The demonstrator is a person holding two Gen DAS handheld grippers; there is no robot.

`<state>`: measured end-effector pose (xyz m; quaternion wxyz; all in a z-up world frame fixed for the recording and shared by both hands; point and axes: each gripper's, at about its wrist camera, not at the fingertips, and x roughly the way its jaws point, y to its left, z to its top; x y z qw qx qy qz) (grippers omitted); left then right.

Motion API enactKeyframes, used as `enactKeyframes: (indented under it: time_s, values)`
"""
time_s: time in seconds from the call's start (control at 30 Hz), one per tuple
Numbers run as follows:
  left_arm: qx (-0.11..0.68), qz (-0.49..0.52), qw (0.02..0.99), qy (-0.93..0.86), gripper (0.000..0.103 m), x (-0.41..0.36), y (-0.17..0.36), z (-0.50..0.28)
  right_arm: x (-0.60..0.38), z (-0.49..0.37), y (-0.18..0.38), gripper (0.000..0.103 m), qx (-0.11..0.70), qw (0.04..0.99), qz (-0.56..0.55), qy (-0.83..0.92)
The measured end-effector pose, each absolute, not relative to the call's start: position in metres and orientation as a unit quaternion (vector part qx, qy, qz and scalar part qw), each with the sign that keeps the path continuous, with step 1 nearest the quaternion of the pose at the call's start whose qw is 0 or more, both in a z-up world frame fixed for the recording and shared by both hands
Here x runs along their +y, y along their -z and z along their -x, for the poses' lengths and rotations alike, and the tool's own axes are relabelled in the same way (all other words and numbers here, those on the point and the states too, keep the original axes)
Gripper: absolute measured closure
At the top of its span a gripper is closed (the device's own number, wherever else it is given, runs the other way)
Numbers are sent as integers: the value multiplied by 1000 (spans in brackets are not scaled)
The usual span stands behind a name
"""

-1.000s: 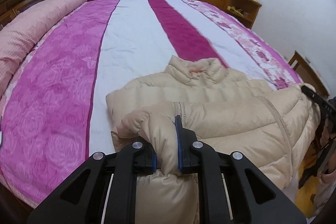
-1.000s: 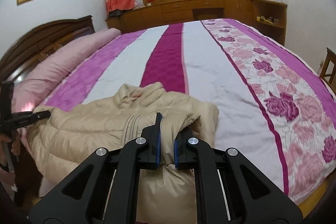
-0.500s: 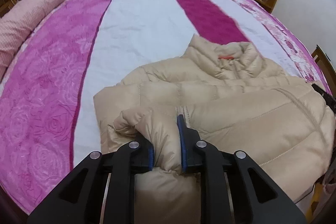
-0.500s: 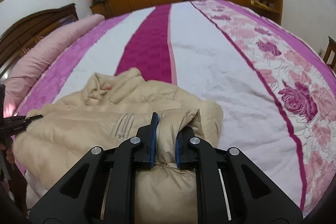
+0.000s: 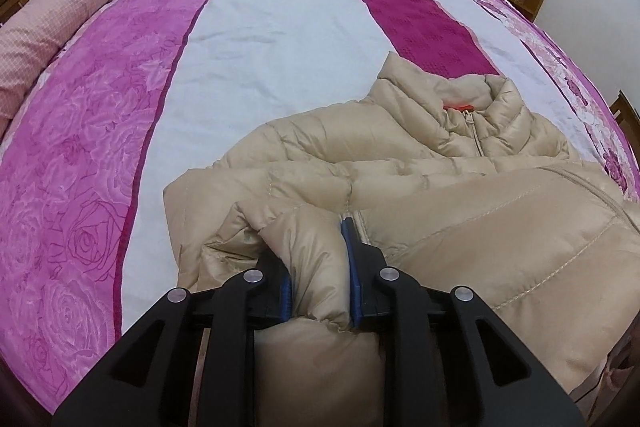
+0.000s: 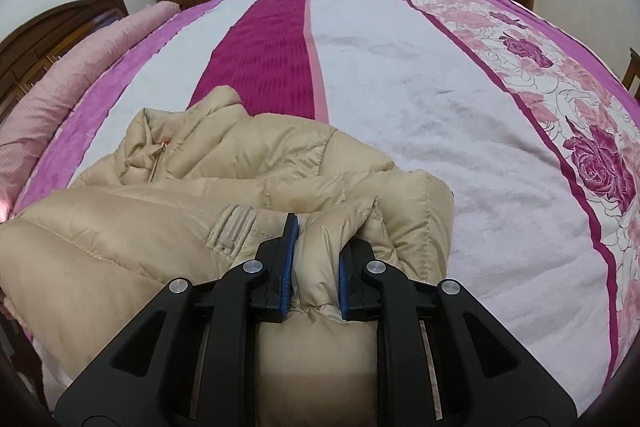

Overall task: Fold large clothes
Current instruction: 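Lift the hem with both grippers and fold it over toward the collar, then open both grippers and release the folded jacket bundle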

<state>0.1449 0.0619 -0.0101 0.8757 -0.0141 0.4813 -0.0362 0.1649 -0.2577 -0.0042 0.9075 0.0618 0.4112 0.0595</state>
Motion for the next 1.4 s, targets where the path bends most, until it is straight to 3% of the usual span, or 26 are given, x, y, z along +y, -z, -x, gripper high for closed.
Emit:
enactKeyframes:
  time_s: [0.07,0.17,0.23,0.33,0.47,0.57,0.63,0.7,1.07,1.4]
  values:
    - [477,8,878,36,79,61,6,-142,-258,-166,5,87,415,906,-66,-58]
    - [474,16,880,34,68,65,-5,-133,-260,-167,3,86,419,903,-76,-57]
    - [472,30,880,45,44,68,-14,-121,-260,-167,1,85,418,903,-78,-59]
    - [459,27,886,50,32,71,-31,-100,-263,-164,-6,82,418,902,-84,-64]
    - [444,15,894,54,30,79,-48,-72,-269,-155,-20,75,415,902,-97,-71]
    - [438,13,898,45,29,89,-53,-57,-275,-143,-33,61,406,905,-101,-82]
    - [437,15,898,42,28,94,-52,-50,-279,-132,-41,40,399,908,-98,-84]
    - [440,16,897,38,28,100,-50,-46,-284,-120,-52,33,383,916,-89,-80]
    - [432,-4,901,43,25,109,-49,-9,-315,-57,-73,31,372,923,-4,-101]
    - [435,-112,892,46,22,81,-19,-4,-293,-35,-30,31,407,897,130,-113]
